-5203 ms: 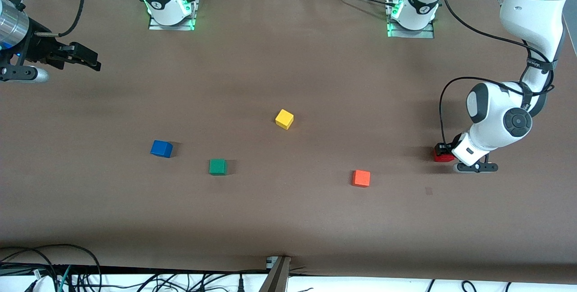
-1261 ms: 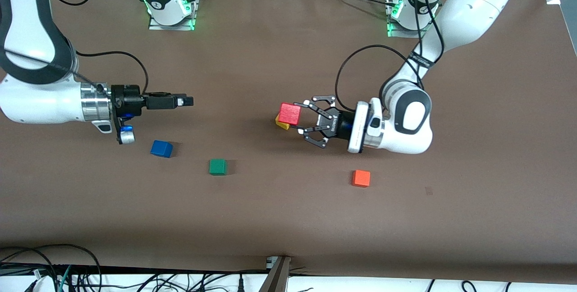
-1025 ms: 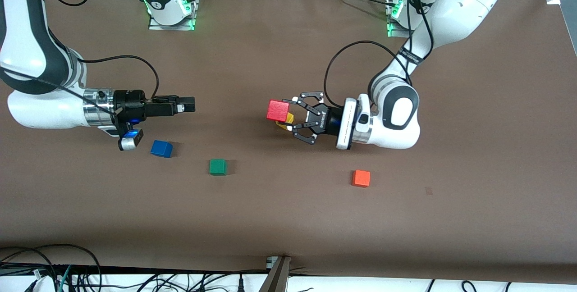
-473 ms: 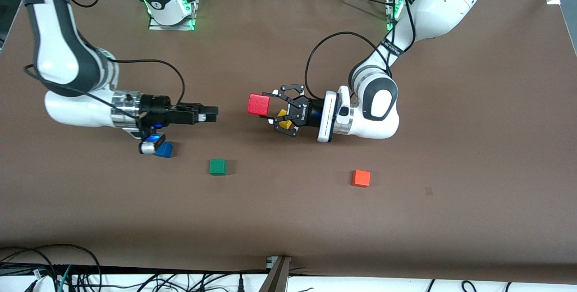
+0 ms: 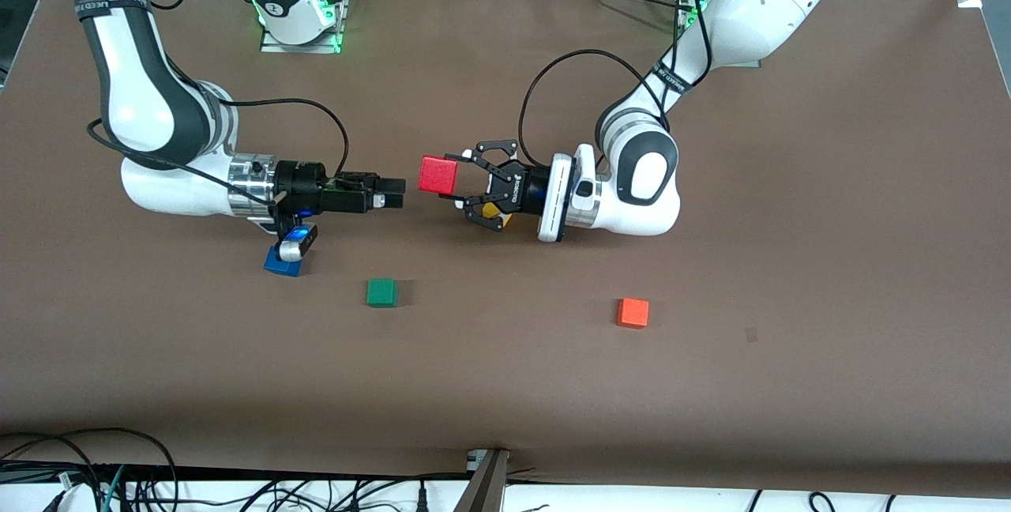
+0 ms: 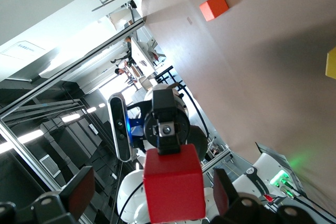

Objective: Pass red block to right arm, stack on blue
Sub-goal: 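Hold the red cube out while the right gripper reaches to grasp it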

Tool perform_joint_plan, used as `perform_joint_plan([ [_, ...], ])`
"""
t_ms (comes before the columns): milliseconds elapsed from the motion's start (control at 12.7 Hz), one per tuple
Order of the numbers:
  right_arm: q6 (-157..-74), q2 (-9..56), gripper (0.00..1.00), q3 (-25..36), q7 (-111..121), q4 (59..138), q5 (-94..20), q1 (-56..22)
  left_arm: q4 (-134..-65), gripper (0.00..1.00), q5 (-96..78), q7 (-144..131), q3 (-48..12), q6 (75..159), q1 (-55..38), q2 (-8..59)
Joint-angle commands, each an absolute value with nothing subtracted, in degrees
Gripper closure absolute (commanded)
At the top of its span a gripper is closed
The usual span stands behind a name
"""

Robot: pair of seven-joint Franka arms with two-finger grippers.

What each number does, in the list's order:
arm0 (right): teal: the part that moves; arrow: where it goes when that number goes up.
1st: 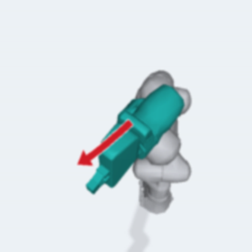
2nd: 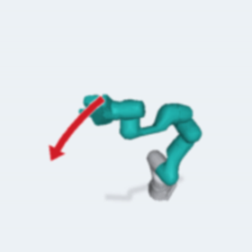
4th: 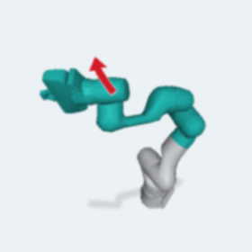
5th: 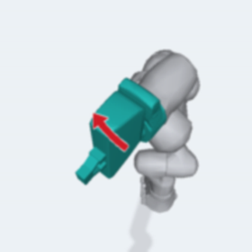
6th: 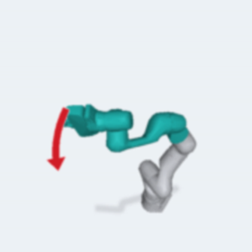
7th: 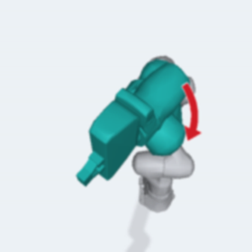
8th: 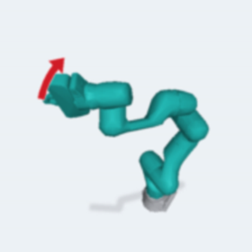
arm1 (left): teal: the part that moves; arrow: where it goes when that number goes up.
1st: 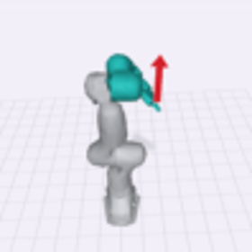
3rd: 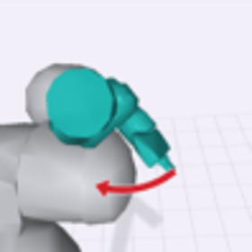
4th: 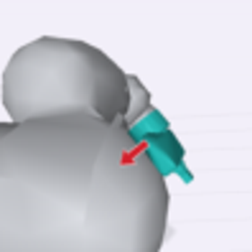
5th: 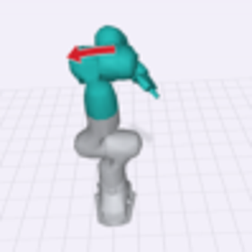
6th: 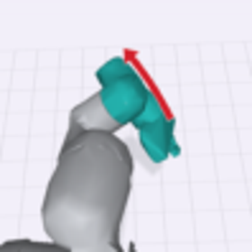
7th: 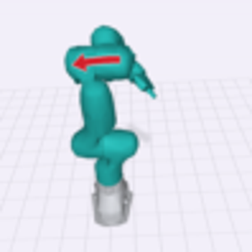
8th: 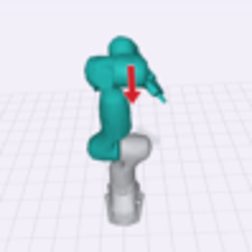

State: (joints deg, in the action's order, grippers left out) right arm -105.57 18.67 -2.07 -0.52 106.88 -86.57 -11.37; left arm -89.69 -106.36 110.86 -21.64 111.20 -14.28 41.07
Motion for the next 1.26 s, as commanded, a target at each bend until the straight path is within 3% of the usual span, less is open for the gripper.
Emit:
perform_joint_plan([
  [0, -106.3, 13.9, 0.00, -2.7, 1.1, 112.4, -88.4, -11.2, -88.5, 1.00, -108.3, 112.0, -21.4, 111.6, -15.0, 41.7],
  [710, -115.2, 14.0, 0.00, -7.2, 1.1, 112.9, -88.4, -12.8, -88.5, 1.00, -108.6, 112.0, -21.3, 111.6, -15.1, 41.8],
  [788, -115.3, 14.0, 0.09, -7.2, 1.1, 112.8, -88.4, -12.8, -88.5, 1.00, -108.6, 112.0, -21.3, 111.6, -15.1, 41.8],
  [946, -114.6, 13.9, 0.52, -7.2, 1.1, 112.8, -88.4, -12.8, -88.5, 1.00, -108.6, 112.0, -21.4, 111.6, -15.1, 41.8],
  [1104, -114.6, 13.9, 0.72, -7.2, 1.1, 112.6, -88.4, -12.8, -88.5, 1.00, -108.7, 111.9, -21.4, 111.6, -15.0, 41.8],
  [1183, -114.6, 14.0, 0.74, -7.2, 1.1, 112.5, -88.4, -12.8, -88.5, 1.00, -108.7, 111.9, -21.4, 111.6, -15.0, 41.7],
])
